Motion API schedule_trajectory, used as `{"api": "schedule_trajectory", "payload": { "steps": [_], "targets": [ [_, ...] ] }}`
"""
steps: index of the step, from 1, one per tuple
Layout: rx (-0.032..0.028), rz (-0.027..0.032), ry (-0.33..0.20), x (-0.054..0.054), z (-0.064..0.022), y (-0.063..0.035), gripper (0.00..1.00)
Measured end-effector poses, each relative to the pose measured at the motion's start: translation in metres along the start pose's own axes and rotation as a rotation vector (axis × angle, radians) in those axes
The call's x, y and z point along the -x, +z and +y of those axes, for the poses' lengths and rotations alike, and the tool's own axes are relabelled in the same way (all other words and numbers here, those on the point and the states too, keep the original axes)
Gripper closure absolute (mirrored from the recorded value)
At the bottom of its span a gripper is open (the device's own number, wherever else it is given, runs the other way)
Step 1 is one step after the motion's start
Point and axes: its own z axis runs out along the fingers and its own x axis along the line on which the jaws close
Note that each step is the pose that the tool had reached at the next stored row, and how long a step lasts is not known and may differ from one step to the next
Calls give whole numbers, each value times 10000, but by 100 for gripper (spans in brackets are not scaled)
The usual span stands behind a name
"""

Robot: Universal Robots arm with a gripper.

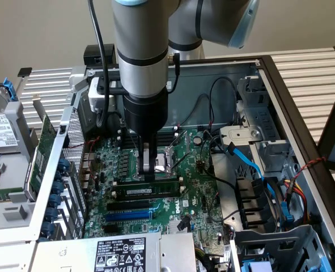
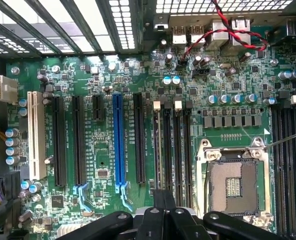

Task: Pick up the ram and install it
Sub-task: 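Press down the ram until it locks into place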

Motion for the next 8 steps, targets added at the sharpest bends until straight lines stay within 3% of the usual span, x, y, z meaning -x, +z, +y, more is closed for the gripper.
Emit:
{"api": "schedule_trajectory", "payload": {
  "steps": [8],
  "targets": [
    [-11,151,7,31,17,32,89]
  ]
}}
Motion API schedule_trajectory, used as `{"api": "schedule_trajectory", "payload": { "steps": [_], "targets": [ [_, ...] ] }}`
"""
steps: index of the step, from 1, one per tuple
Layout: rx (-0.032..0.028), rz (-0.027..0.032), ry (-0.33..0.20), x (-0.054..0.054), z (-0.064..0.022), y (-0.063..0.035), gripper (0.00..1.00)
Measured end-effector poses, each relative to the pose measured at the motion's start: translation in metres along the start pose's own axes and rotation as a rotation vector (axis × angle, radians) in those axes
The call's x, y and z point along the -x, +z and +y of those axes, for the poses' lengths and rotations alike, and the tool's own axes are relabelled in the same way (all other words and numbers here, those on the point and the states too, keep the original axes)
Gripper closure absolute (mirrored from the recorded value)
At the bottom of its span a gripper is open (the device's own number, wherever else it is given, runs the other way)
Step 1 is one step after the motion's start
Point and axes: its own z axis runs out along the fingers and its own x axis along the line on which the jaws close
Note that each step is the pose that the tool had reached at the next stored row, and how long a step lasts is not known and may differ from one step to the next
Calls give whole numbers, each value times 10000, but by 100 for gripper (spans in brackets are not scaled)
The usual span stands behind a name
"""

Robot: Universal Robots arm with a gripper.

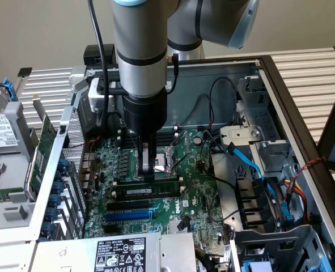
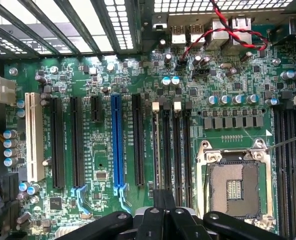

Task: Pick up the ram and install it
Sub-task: 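Press down the ram until it locks into place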

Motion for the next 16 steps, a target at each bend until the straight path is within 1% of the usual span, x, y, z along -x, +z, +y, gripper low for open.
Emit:
{"api": "schedule_trajectory", "payload": {
  "steps": [7,16],
  "targets": [
    [-18,0,1,24,3,26,89],
    [-19,14,0,26,4,39,89]
  ]
}}
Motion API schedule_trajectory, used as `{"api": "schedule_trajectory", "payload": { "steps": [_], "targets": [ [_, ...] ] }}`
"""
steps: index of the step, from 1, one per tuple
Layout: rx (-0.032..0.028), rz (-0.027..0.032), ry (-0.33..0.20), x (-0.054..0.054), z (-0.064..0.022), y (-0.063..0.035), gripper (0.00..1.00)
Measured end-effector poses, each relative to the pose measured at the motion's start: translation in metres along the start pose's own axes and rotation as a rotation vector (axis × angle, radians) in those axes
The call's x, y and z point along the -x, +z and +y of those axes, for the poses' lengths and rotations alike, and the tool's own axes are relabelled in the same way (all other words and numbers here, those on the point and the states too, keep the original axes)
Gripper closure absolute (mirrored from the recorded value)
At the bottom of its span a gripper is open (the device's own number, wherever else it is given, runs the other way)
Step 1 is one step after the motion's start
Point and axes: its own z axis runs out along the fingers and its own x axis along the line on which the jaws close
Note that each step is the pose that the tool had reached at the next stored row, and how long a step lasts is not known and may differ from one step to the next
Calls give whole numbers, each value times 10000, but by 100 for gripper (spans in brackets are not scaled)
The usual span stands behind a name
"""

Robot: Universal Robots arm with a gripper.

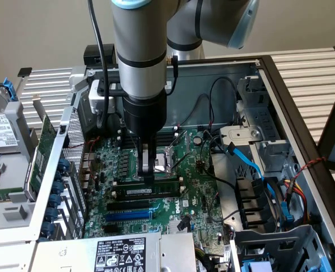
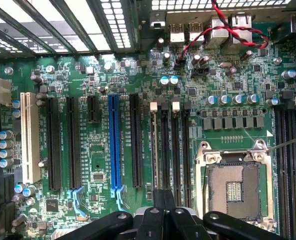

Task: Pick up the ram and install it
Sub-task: 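Press down the ram until it locks into place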

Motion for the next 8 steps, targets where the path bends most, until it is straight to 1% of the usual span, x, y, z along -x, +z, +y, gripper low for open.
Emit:
{"api": "schedule_trajectory", "payload": {
  "steps": [4,8],
  "targets": [
    [-2,15,0,0,1,13,89],
    [-3,18,0,-1,2,26,89]
  ]
}}
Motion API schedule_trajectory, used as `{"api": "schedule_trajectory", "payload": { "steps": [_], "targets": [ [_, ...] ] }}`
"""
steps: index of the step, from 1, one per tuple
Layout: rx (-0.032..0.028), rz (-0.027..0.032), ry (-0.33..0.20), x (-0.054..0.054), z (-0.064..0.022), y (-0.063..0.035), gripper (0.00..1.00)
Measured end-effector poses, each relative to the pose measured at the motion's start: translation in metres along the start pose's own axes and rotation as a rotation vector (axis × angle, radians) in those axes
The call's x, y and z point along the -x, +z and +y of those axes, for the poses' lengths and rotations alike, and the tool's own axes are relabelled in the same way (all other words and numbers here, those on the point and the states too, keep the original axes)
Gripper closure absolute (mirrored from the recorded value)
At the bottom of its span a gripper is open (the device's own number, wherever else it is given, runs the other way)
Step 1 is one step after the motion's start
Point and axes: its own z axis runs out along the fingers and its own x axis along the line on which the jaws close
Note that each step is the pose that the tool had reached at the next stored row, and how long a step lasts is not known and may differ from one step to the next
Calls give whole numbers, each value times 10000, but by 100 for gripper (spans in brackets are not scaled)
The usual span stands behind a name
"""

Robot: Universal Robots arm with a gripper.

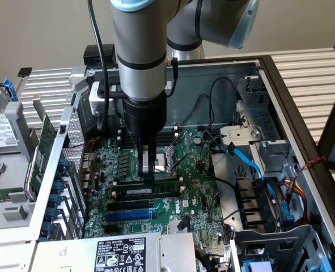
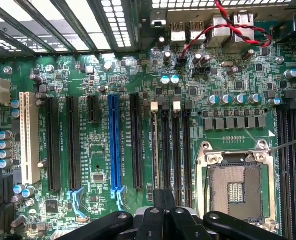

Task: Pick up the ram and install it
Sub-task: 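Press down the ram until it locks into place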

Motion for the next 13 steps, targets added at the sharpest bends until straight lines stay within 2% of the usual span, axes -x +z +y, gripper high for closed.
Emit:
{"api": "schedule_trajectory", "payload": {
  "steps": [13],
  "targets": [
    [-1,-3,0,-3,3,8,89]
  ]
}}
